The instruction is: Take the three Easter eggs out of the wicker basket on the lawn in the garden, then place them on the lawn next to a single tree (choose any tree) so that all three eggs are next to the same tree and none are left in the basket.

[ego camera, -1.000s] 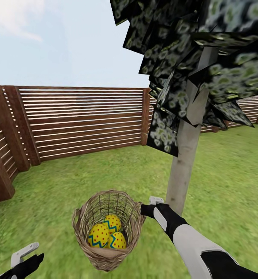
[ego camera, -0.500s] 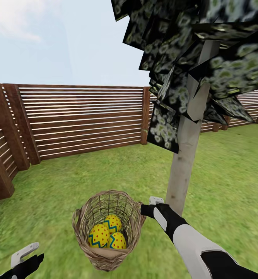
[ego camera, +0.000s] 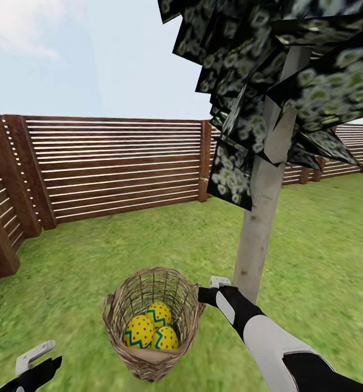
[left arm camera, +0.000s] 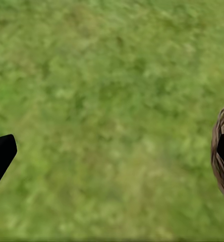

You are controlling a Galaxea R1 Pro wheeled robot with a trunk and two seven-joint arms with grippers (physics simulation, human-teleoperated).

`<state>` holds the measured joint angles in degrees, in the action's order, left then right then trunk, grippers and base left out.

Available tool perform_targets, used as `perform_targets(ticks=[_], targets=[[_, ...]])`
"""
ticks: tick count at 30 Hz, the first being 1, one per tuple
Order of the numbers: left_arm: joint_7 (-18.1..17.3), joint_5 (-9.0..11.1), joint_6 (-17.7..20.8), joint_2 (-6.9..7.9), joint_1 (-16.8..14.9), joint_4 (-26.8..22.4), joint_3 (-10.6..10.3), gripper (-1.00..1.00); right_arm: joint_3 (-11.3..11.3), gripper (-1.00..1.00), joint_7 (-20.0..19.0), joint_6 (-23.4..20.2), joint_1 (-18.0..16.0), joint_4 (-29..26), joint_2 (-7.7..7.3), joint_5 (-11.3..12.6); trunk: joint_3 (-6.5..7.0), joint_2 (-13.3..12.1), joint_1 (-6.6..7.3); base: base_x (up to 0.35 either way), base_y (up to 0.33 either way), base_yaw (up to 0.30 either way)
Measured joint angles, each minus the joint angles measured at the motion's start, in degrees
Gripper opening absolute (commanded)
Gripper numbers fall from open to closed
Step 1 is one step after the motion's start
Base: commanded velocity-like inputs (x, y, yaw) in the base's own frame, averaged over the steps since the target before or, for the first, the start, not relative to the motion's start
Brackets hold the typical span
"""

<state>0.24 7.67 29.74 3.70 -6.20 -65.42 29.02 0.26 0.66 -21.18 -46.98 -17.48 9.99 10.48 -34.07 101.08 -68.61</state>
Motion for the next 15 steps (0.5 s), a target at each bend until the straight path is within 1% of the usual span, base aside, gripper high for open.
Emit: perform_targets(ticks=[15], targets=[[0.0,0.0,0.0,0.0,0.0,0.0,0.0,1.0,0.0,-1.0,0.15,0.0,-0.01,0.04,0.0,-0.17,-2.69,6.02,-3.3,0.0,0.0,0.0]])
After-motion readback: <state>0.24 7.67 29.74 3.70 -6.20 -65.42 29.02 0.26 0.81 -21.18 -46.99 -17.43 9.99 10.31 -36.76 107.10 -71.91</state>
